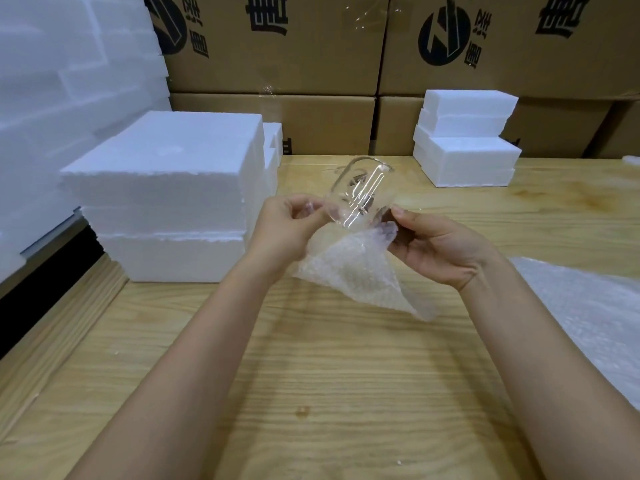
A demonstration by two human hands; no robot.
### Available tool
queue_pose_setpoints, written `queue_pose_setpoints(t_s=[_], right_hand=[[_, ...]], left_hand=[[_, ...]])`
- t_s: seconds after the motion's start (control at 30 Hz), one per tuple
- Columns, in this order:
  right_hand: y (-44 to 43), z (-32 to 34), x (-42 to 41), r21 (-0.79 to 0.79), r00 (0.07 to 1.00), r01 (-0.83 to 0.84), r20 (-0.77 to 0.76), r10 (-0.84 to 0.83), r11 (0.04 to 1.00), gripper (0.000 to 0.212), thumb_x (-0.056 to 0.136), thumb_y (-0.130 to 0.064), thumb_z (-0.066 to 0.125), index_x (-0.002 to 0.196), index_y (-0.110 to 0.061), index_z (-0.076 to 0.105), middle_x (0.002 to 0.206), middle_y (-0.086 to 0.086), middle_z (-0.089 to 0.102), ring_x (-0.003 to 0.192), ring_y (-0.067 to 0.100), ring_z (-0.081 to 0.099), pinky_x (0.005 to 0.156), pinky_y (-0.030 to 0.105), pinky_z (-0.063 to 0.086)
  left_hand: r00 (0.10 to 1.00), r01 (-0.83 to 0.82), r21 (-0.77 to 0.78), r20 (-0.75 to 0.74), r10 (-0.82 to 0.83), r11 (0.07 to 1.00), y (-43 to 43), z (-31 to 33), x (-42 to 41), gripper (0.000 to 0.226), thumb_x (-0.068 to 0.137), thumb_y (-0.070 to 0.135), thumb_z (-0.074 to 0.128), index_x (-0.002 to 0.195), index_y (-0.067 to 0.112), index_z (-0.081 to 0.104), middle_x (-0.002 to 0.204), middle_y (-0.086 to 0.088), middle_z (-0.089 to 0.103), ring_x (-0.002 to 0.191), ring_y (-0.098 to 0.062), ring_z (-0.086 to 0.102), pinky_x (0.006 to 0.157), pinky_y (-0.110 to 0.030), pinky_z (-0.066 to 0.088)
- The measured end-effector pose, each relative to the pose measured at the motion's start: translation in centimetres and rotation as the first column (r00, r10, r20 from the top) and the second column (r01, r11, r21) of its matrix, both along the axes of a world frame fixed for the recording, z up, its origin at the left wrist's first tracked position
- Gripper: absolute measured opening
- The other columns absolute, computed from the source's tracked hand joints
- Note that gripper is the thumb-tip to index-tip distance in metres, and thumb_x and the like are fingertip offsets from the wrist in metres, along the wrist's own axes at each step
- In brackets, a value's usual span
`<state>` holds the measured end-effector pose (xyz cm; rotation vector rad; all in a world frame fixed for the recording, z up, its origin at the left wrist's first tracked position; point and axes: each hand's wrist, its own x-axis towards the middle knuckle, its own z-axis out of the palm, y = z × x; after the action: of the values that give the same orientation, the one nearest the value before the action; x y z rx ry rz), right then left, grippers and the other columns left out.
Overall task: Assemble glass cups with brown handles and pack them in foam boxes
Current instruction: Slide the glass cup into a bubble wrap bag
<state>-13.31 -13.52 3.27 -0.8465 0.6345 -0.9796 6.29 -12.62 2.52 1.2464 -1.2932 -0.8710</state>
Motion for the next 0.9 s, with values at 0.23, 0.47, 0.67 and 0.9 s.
queue_pose_setpoints(t_s=[0.23,0.47,0.67,0.9], right_hand=[[1.0,2.5,-1.4,-0.221,0.958,-0.204,-0.246,0.148,0.954,0.021,0.077,-0.028,0.068,0.092,-0.016,0.077,0.115,0.005,0.067,0.120,0.024,0.058,0.092,0.051,0.051],[0.9,1.5,0.2,-0.091,0.885,-0.189,-0.446,0.130,0.978,0.037,0.070,-0.031,0.068,0.100,-0.009,0.072,0.090,-0.005,0.068,0.118,0.034,0.056,0.092,0.048,0.052],[0.5,0.9,-0.2,-0.181,0.845,-0.123,-0.535,0.007,0.976,0.034,0.070,-0.020,0.067,0.097,0.001,0.069,0.096,0.013,0.071,0.088,0.023,0.063,0.090,0.033,0.055],[1.5,2.6,0.1,-0.559,0.393,-0.163,-0.793,-0.466,0.813,0.013,0.084,-0.025,0.072,0.082,-0.012,0.073,0.070,0.001,0.069,0.063,0.004,0.061,0.067,0.023,0.049]], left_hand=[[0.904,-0.221,-0.247,0.310,0.293,0.943,0.8,1.0,-0.8,0.012,0.082,0.019,0.068,0.073,0.016,0.075,0.072,0.008,0.071,0.070,-0.004,0.060,0.065,-0.022,0.047],[0.940,-0.226,-0.210,0.210,0.270,0.951,0.2,0.1,-0.1,0.027,0.085,0.027,0.072,0.067,0.007,0.070,0.054,-0.002,0.055,0.056,-0.004,0.045,0.056,-0.021,0.035],[0.987,-0.134,-0.028,-0.088,0.132,0.991,-0.1,0.0,0.0,0.018,0.084,0.021,0.074,0.066,0.025,0.074,0.076,0.006,0.073,0.040,0.000,0.043,0.039,-0.015,0.031],[0.989,-0.091,-0.078,-0.123,0.081,0.993,0.9,1.2,-1.1,0.014,0.088,0.025,0.070,0.074,0.023,0.072,0.082,0.003,0.075,0.038,0.002,0.044,0.037,-0.014,0.029]])
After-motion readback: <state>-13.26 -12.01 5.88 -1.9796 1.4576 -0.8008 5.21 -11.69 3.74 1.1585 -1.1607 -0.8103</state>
